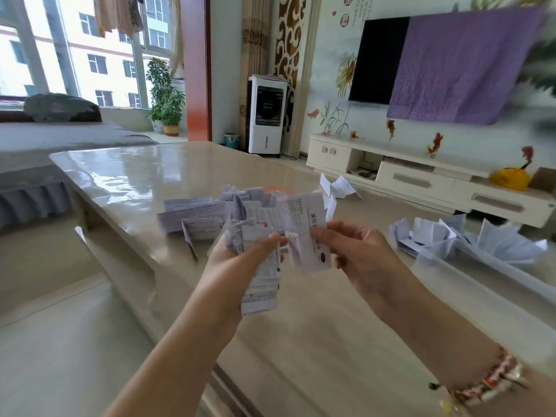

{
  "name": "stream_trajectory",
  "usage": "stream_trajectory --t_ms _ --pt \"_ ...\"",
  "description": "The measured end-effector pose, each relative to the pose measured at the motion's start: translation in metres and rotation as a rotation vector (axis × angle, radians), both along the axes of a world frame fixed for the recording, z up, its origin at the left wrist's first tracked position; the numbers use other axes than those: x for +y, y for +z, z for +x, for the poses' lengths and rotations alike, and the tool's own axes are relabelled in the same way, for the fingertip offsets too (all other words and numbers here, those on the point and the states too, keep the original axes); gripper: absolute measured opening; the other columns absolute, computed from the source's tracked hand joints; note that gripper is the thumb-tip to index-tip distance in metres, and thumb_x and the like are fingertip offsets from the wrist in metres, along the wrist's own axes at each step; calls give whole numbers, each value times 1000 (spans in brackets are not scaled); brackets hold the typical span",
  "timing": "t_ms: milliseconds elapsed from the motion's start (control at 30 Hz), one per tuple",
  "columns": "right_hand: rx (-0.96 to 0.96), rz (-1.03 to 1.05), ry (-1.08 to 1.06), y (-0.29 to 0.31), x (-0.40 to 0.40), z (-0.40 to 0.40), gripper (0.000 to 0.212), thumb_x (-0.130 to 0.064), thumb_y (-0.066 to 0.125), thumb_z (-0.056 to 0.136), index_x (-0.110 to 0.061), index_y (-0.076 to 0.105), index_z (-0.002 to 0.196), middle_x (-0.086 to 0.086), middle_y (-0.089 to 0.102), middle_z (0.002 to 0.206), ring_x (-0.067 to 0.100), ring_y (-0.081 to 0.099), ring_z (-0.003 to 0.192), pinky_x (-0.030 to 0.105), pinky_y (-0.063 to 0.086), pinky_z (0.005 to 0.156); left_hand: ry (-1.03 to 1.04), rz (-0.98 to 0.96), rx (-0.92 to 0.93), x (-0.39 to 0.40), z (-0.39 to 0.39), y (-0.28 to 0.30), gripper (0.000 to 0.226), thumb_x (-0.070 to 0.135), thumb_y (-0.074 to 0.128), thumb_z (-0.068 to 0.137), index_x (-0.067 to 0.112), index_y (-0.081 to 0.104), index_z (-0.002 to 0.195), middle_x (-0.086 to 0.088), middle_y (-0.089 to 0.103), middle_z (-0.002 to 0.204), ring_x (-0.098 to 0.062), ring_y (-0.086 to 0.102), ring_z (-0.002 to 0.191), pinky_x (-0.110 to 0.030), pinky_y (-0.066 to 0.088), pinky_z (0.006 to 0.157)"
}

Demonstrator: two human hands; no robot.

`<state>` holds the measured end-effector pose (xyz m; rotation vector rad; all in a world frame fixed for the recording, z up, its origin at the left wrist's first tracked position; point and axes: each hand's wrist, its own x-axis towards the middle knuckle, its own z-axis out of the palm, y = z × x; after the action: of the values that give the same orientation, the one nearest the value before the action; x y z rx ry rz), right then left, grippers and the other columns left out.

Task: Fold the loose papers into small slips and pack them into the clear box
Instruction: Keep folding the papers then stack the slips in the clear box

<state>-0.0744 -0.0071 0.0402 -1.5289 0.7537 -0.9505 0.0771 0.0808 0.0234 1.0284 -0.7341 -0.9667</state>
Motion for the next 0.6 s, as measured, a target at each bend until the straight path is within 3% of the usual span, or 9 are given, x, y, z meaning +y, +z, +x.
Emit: stream_trajectory --t_ms 133,200,300,467,600 --pt "64 45 70 -6 0 -8 35 -33 78 68 -12 73 96 8 74 96 24 63 91 42 45 88 -148 -23 2 -6 -18 -2 32 13 66 85 8 63 116 -6 72 85 -15 66 71 -33 55 69" --pt "66 56 67 -7 0 -11 32 -27 75 71 -10 70 98 6 74 92 20 66 90 39 49 92 -164 -6 -16 -8 -21 -3 34 12 67 84 5 62 117 -3 70 79 -14 65 67 -29 55 63" --pt "164 -47 -2 -6 0 -15 17 -17 72 82 -10 66 97 6 73 91 20 69 89 27 54 81 -159 34 -34 -12 -23 -6 33 12 67 84 5 62 116 -4 70 78 -15 65 66 -27 53 58" --pt "159 -151 -76 -1 -5 -26 32 -4 68 85 -21 57 110 -5 71 71 12 69 78 15 52 70 -136 121 45 -16 -25 -9 34 18 67 87 7 62 119 -9 73 88 -18 67 64 -29 54 55" --pt "6 -137 -9 1 1 -29 30 5 61 88 -23 73 85 4 68 74 13 57 63 18 42 51 -167 214 131 -16 -23 -11 37 26 66 87 6 63 118 -10 73 91 -22 66 64 -28 56 54"
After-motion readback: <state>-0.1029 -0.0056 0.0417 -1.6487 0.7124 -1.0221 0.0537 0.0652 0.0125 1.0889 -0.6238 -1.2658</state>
